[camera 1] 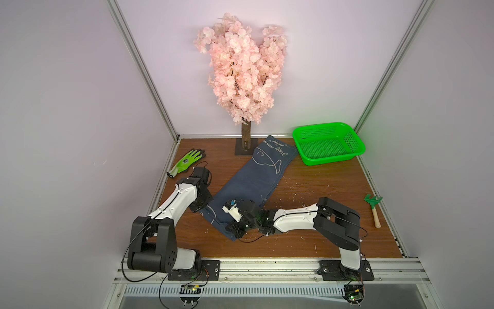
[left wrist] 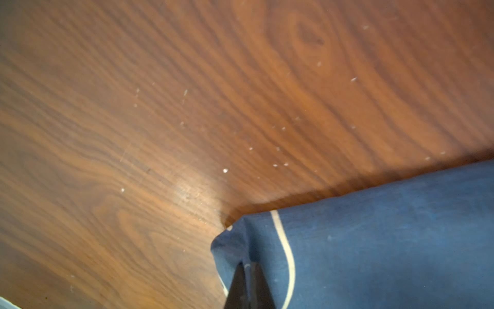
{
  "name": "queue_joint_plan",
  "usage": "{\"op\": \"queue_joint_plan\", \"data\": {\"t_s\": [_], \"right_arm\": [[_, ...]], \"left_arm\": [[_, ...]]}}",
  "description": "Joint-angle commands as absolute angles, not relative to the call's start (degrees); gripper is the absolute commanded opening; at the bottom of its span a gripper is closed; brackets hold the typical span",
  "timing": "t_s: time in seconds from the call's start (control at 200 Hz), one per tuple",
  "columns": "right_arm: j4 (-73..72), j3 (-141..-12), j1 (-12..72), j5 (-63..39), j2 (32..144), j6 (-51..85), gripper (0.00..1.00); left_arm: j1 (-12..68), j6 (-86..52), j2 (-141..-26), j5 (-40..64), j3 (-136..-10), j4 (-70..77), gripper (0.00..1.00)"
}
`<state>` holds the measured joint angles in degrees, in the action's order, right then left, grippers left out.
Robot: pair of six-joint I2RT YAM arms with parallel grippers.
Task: Roll up the pillowcase
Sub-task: Roll the pillowcase at the center of the board.
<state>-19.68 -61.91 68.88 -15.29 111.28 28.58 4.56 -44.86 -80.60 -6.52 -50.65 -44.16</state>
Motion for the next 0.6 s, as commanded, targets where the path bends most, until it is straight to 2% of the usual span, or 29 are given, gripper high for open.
{"op": "queue_joint_plan", "data": {"t_s": [0.0, 0.595], "right_arm": [[-20.89, -60.96, 68.55, -16.35, 107.55, 29.36, 0.00], [-17.33, -60.55, 64.52, -13.99, 108.43, 25.17, 0.00]], "left_arm": [[5.13, -43.59, -81.97, -7.22, -52.61, -44.21, 0.01], [5.52, -43.48, -88.89, -6.74, -56.25, -41.69, 0.03]]}}
